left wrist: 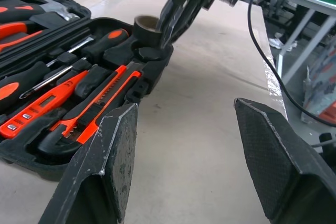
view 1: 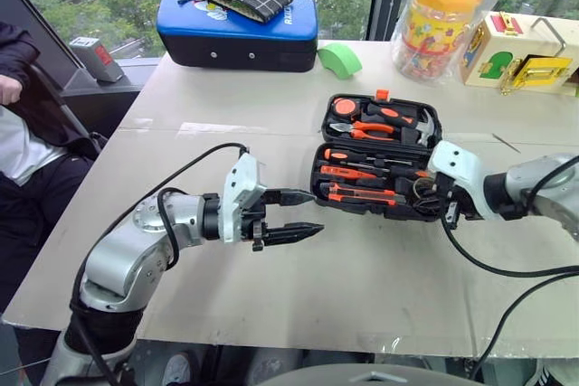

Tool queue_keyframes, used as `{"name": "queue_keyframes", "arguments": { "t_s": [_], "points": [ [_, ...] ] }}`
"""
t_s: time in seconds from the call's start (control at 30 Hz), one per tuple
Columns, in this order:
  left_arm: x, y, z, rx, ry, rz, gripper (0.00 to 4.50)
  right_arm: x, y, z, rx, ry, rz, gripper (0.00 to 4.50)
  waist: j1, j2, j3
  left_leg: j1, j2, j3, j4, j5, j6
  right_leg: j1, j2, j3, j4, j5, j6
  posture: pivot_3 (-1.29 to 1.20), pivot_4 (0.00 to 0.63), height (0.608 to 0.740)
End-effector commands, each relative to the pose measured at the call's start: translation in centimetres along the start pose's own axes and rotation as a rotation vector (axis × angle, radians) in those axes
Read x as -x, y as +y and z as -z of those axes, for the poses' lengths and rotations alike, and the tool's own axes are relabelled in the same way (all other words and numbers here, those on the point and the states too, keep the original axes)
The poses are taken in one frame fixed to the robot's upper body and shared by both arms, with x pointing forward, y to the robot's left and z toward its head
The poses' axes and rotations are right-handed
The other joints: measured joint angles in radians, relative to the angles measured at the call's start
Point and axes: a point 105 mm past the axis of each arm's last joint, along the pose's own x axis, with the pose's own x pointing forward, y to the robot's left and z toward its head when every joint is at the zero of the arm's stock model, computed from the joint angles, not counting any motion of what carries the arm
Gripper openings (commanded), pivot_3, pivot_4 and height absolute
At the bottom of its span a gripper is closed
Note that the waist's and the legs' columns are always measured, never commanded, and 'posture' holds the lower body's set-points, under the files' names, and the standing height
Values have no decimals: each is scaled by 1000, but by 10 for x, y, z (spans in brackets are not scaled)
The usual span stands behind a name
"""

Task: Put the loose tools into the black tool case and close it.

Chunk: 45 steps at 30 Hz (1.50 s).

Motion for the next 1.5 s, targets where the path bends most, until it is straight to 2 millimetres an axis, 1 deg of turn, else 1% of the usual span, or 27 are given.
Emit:
{"name": "queue_keyframes", "arguments": {
  "t_s": [0.03, 0.23, 0.33, 0.4, 0.43, 0.5, 0.53, 0.67, 0.7, 0.77, 0.83, 0.9, 0.97, 1.0, 1.1, 1.17, 1.2, 1.33, 1.37, 1.43, 1.47, 1.5],
  "points": [
    [-1, -6, -12, -48, -29, -8, 2943, 3, -9, -1, 40, 8, 38, 57, -1, 0, 0, 0, 0, 0, 0, 0, 0, 0, 0, 0, 0, 0, 0, 0, 150, 740],
    [0, -7, -11, -49, -32, -45, 2943, -8, -10, 5, 19, 32, -2, 57, -2, 0, 0, 0, 0, 1, 0, -2, 3, 0, 0, 0, 0, 0, 0, 0, 150, 740],
    [1, -7, -10, -45, -34, -70, 2943, -11, -8, 13, -10, 57, -36, 57, -2, 0, 0, 0, 0, 1, 0, -2, 3, 0, 1, 0, 0, 0, 0, 0, 150, 740],
    [3, -6, -10, -43, -34, -79, 2943, -12, -10, 15, -24, 54, -42, 465, 0, 0, 0, 0, 0, 1, -1, -2, 3, 0, 1, 0, 0, 0, 0, 0, 150, 740],
    [3, -6, -9, -42, -34, -82, 2943, -10, -11, 12, -29, 38, -43, 732, 0, 0, 0, 0, 0, 1, 0, -2, 3, 0, 0, 0, 0, 0, 0, 0, 150, 740],
    [4, -4, -9, -35, -36, -92, 2943, -7, -13, 4, -37, 7, -41, 1640, 0, 0, 0, 0, 0, 1, 0, -2, 3, 0, 0, 0, 0, 0, 0, 0, 150, 740],
    [5, -2, -8, -32, -37, -100, 2943, -4, -11, 0, -37, -9, -55, 2003, -1, 0, 0, 0, 0, 1, -1, -2, 3, 0, 1, 0, 0, 0, 0, 0, 150, 740],
    [5, 9, -8, -10, -50, -148, 2943, 9, -6, -13, -63, -81, -97, 2003, 0, 0, 0, 0, 0, 0, -1, -2, 3, 0, 1, 0, 0, 0, 0, 0, 150, 740],
    [5, 15, -7, -7, -52, -178, 2943, 12, -7, -17, -76, -115, -95, 2003, 1, 0, 0, 0, 0, 0, -1, -2, 3, 0, 1, 0, 0, 0, 0, 0, 150, 740],
    [5, 43, -11, 18, -82, -335, 2943, 21, -19, -28, -122, -218, -22, 2003, 3, 0, 0, 0, 0, 0, -1, -2, 3, 0, 0, 0, 0, 0, 0, 0, 150, 740],
    [3, 64, -13, 112, -112, -438, 2943, 27, -36, -35, -153, -292, 102, 2003, 4, -2, 0, 0, 0, -1, 1, -2, 3, 1, 1, -1, 0, 1, 0, 0, 150, 740],
    [-5, 87, -16, 187, -115, -542, 2943, 36, -55, -44, -275, -387, 213, 2003, 1, -3, -1, 1, -1, -1, 1, -2, 3, 1, 2, -3, 2, 1, 0, 0, 150, 740],
    [-11, 105, -13, 266, -58, -629, 2943, 40, -70, -41, -349, -360, 326, 2003, 1, -3, -1, 0, -2, 0, 2, -1, 2, 0, 3, -4, 3, 1, 0, 0, 150, 740],
    [-14, 115, -13, 313, -49, -669, 2943, 40, -79, -39, -364, -335, 399, 2003, 1, -4, -1, 0, -3, 0, 2, 1, -1, -1, 3, -3, 4, 1, 0, 0, 150, 740],
    [-30, 145, -14, 380, -19, -716, 2943, 31, -108, -32, -525, -302, 479, 2003, 0, -4, -1, -1, -4, 0, 1, 2, -3, -4, 3, -3, 5, 1, 0, 0, 150, 740],
    [-40, 159, -17, 396, -23, -731, 2943, 24, -122, -29, -595, -292, 518, 2003, -2, -4, -1, -2, -6, 1, 1, 3, -5, -6, 4, -2, 6, 1, 0, 0, 150, 740],
    [-44, 170, -17, 399, -12, -756, 2943, 20, -132, -24, -645, -278, 556, 2003, -3, -4, -1, -2, -6, 2, -1, 4, -6, -6, 4, -2, 6, 1, 0, 0, 150, 740],
    [-57, 205, -20, 384, -5, -825, 2943, 6, -159, -9, -771, -230, 648, 2003, -8, -4, -1, -3, -7, 2, -2, 4, -6, -9, 4, -2, 6, 1, 0, 0, 150, 740],
    [-61, 210, -19, 382, 4, -831, 2943, 4, -165, -5, -793, -220, 668, 2003, -10, -4, -1, -4, -7, 2, -3, 4, -6, -10, 4, -3, 6, 1, 0, 0, 150, 740],
    [-65, 218, -11, 359, 57, -850, 2943, -4, -170, -3, -809, -212, 662, 2003, -15, -4, -1, -4, -8, 2, -4, 4, -7, -10, 3, -3, 6, 1, 0, 0, 150, 740],
    [-67, 220, -10, 356, 61, -851, 2943, -7, -172, -2, -828, -213, 656, 2003, -23, -4, -1, -4, -9, 2, -4, 4, -7, -10, 3, -3, 6, 1, 0, 0, 150, 740],
    [-74, 219, -6, 348, 85, -833, 2943, -14, -171, -3, -838, -213, 625, 2003, -27, -4, -1, -3, -10, 2, -5, 4, -7, -10, 2, -4, 6, 1, 0, 0, 150, 740]
  ]
}}
